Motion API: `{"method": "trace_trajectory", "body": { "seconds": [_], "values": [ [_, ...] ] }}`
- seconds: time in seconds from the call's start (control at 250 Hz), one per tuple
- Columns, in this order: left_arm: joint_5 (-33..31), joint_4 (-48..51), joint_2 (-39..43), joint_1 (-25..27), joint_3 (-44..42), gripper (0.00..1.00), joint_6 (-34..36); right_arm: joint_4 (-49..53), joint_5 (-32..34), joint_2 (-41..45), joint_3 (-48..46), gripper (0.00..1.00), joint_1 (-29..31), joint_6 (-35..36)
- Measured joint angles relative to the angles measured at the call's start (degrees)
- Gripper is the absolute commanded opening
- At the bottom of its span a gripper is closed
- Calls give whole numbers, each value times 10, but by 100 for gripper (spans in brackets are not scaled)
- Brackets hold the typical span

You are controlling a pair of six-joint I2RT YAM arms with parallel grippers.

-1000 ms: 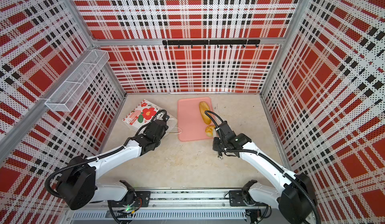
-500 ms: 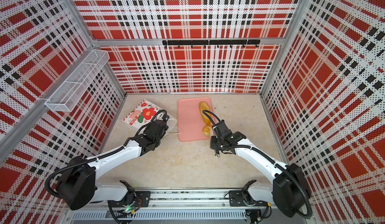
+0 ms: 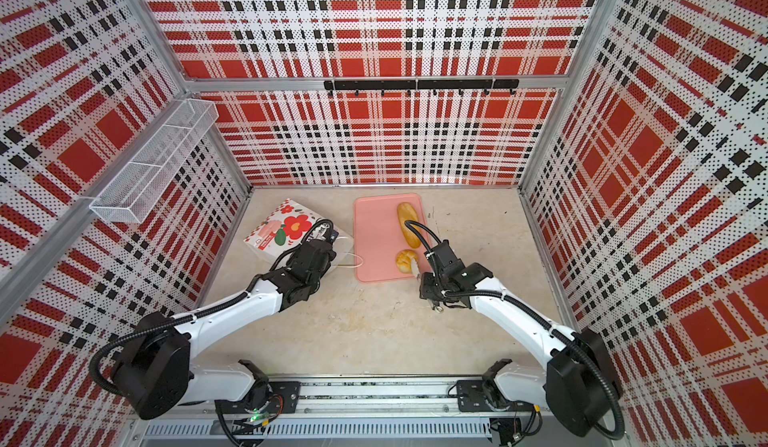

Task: Take the fake bread out of the paper bag
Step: 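Open the tongs to drop the round bun onto the pink tray, then move the tongs back into the bag mouth with the right gripper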

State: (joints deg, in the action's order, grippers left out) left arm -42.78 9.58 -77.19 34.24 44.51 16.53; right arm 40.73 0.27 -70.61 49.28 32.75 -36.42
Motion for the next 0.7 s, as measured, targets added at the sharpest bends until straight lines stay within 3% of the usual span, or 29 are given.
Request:
{"method": "trace_trajectory", "body": {
  "seconds": [0.372, 0.548, 0.7],
  "values": [
    [0, 1, 0, 3, 0, 0, 0, 57, 0, 48, 28, 45, -1, 12],
    [-1, 1, 0, 3, 0, 0, 0, 68, -28, 54, 71, 29, 4, 22],
    [-1, 1, 0, 3, 0, 0, 0, 44, -59, 43, 97, 25, 32, 21]
  ]
}}
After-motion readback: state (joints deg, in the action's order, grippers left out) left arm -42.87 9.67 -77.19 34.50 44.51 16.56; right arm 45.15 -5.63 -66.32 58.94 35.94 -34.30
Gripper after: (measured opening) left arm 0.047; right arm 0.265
